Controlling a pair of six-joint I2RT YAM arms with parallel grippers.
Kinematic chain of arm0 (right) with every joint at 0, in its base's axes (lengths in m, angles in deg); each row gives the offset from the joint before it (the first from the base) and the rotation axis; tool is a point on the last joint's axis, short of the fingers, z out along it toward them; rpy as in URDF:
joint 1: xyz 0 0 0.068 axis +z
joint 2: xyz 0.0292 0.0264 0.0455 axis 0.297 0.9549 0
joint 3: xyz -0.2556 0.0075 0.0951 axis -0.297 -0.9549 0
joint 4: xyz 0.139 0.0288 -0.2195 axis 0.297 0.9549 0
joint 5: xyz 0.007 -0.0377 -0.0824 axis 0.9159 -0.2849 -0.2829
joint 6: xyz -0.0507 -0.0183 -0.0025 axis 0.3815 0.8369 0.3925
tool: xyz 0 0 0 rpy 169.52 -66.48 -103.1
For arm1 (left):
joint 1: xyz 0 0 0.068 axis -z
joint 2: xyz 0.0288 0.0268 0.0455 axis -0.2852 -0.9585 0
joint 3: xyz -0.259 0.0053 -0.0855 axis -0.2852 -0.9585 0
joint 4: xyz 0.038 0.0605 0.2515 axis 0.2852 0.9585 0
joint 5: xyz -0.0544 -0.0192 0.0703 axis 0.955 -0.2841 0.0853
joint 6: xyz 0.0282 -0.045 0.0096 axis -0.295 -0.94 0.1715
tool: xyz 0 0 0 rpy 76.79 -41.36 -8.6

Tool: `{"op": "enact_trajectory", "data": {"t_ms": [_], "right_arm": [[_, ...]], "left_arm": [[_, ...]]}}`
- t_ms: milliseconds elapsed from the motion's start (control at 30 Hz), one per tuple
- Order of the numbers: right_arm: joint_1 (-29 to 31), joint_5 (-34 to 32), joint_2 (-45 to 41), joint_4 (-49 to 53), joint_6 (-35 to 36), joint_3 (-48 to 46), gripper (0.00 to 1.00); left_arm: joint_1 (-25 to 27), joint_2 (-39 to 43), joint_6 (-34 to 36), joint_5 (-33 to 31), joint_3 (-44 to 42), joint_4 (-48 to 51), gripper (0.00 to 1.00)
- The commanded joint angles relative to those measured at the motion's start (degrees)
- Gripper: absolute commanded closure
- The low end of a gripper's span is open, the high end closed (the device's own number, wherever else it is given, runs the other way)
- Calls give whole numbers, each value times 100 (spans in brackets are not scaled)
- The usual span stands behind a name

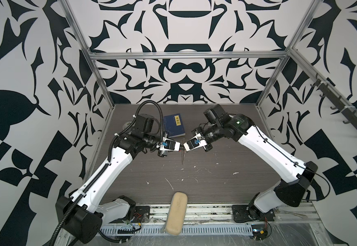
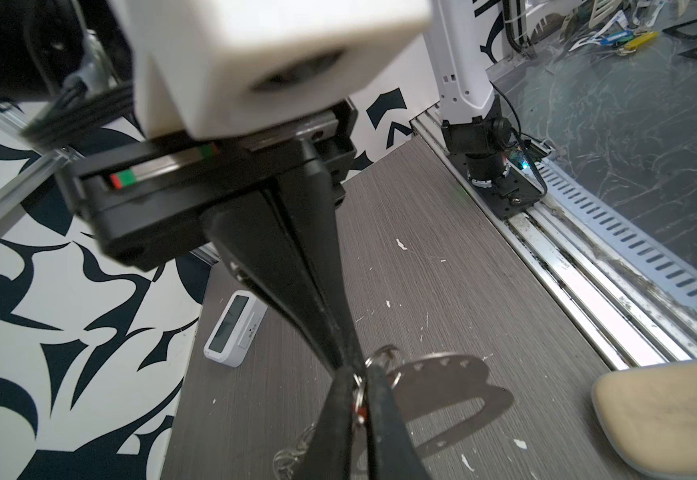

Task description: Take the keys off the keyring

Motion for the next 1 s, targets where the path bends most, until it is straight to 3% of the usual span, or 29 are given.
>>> {"op": "enact_trajectory", "data": {"t_ms": [0,133,400,567,800,967], "right_arm": [[34,235,-80,-11,21,247,100],[41,228,-97,-17,20,250,100],[-65,573,-285,-264,-108,21,100],[-363,1281,-555,-1058,-639,-382,100],[-465,1574,-847,-1644,-1034,-742,100],[-694,1898,-1176,-2694,-1779,-1351,100]], "left_arm": [[16,-45,221,-44,185,430,92],[16,-46,298,-119,224,505,100],[16,46,386,-259,283,594,100],[-1,84,326,-336,283,470,100],[-74,88,209,-317,377,261,100],[-112,95,162,-287,386,117,100]]}}
